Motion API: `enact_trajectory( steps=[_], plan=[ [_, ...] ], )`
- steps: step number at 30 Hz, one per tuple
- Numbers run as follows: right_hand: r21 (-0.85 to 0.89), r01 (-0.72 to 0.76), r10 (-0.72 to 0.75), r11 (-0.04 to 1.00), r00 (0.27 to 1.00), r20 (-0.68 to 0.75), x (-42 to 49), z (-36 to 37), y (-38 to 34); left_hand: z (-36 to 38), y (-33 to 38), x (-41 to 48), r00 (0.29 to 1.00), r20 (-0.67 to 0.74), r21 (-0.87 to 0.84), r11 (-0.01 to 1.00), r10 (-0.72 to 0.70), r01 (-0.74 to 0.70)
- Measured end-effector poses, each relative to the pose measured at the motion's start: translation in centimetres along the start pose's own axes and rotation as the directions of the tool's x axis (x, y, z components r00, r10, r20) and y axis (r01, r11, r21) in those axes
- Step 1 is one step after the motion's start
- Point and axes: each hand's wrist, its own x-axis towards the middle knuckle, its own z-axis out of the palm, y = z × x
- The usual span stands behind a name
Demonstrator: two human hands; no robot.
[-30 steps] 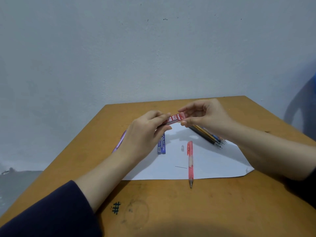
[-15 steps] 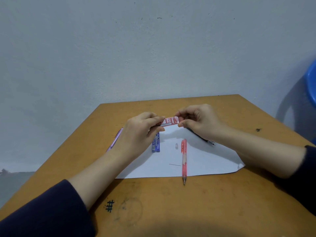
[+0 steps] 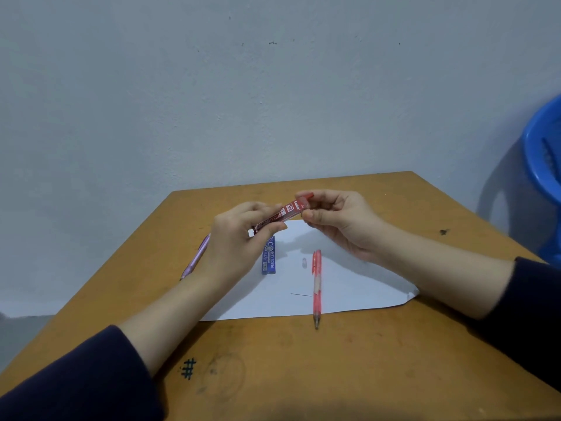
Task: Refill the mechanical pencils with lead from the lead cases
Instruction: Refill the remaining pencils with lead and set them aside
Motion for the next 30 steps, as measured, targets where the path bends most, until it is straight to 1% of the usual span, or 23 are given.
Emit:
enact_trajectory(
  steps=[2, 5, 8, 10, 11, 13, 15, 16, 18, 19, 20, 21, 22, 23, 25, 27, 30],
  plan=[
    [0.0, 0.003, -0.003, 1.0, 0.999, -0.039, 0.0, 0.5, 0.3, 0.1, 0.1, -0.1, 1.0, -0.003, -0.036, 0.999, -0.026, 0.026],
    [-0.053, 0.008, -0.014, 0.999, 0.994, -0.106, -0.1, 0.9, 0.5, 0.3, 0.3, -0.3, 0.996, -0.007, -0.078, 0.994, -0.083, 0.083],
    [-0.116, 0.037, -0.057, 0.993, 0.984, -0.17, 0.0, 1.0, 0.4, 0.2, 0.9, -0.3, 0.986, 0.034, -0.073, 0.983, -0.166, 0.168],
    [-0.156, 0.113, -0.141, 0.981, 0.974, -0.177, 0.1, 1.0, 0.0, 0.1, 1.4, -0.2, 0.96, 0.083, -0.117, 0.954, -0.267, 0.276],
    [-0.203, 0.155, -0.192, 0.967, 0.966, -0.174, 0.1, 0.9, -0.2, -0.1, 1.7, -0.2, 0.933, 0.117, -0.166, 0.92, -0.339, 0.355],
    [-0.325, 0.213, -0.275, 0.921, 0.948, -0.158, 0.1, 0.8, -0.6, -0.2, 2.2, 0.0, 0.857, 0.179, -0.29, 0.806, -0.484, 0.516],
    [-0.437, 0.241, -0.327, 0.867, 0.936, -0.133, 0.1, 0.7, -0.7, -0.2, 2.6, 0.3, 0.774, 0.233, -0.422, 0.655, -0.589, 0.626],
    [-0.493, 0.255, -0.349, 0.832, 0.931, -0.107, 0.2, 0.6, -0.7, -0.3, 2.9, 0.4, 0.721, 0.274, -0.489, 0.553, -0.637, 0.675],
    [-0.598, 0.289, -0.374, 0.747, 0.927, -0.019, 0.3, 0.3, -0.5, -0.6, 3.5, 0.8, 0.599, 0.401, -0.616, 0.28, -0.694, 0.736],
    [-0.654, 0.304, -0.376, 0.693, 0.926, 0.032, 0.3, 0.1, -0.3, -0.8, 3.7, 1.0, 0.547, 0.467, -0.658, 0.14, -0.695, 0.74],
    [-0.706, 0.314, -0.372, 0.635, 0.925, 0.077, 0.3, -0.1, -0.3, -1.1, 3.8, 1.1, 0.506, 0.524, -0.681, 0.021, -0.685, 0.732],
    [-0.752, 0.322, -0.366, 0.575, 0.923, 0.116, 0.2, -0.3, -0.2, -1.3, 4.0, 1.2, 0.473, 0.568, -0.689, -0.074, -0.673, 0.721],
    [-0.788, 0.334, -0.366, 0.517, 0.919, 0.149, 0.2, -0.5, -0.1, -1.5, 4.1, 1.3, 0.448, 0.6, -0.691, -0.147, -0.663, 0.707],
    [-0.811, 0.353, -0.373, 0.466, 0.91, 0.182, 0.2, -0.6, -0.1, -1.6, 4.1, 1.4, 0.43, 0.621, -0.692, -0.201, -0.655, 0.694],
    [-0.833, 0.397, -0.394, 0.386, 0.887, 0.24, 0.3, -0.8, 0.0, -1.9, 4.3, 1.5, 0.411, 0.651, -0.69, -0.272, -0.638, 0.671],
    [-0.848, 0.44, -0.427, 0.295, 0.855, 0.295, 0.4, -1.1, 0.2, -2.1, 4.5, 1.5, 0.403, 0.675, -0.684, -0.318, -0.619, 0.657],
    [-0.856, 0.486, -0.484, 0.177, 0.8, 0.355, 0.5, -1.4, -0.1, -2.4, 4.6, 1.6, 0.387, 0.696, -0.672, -0.359, -0.604, 0.648]
  ],
)
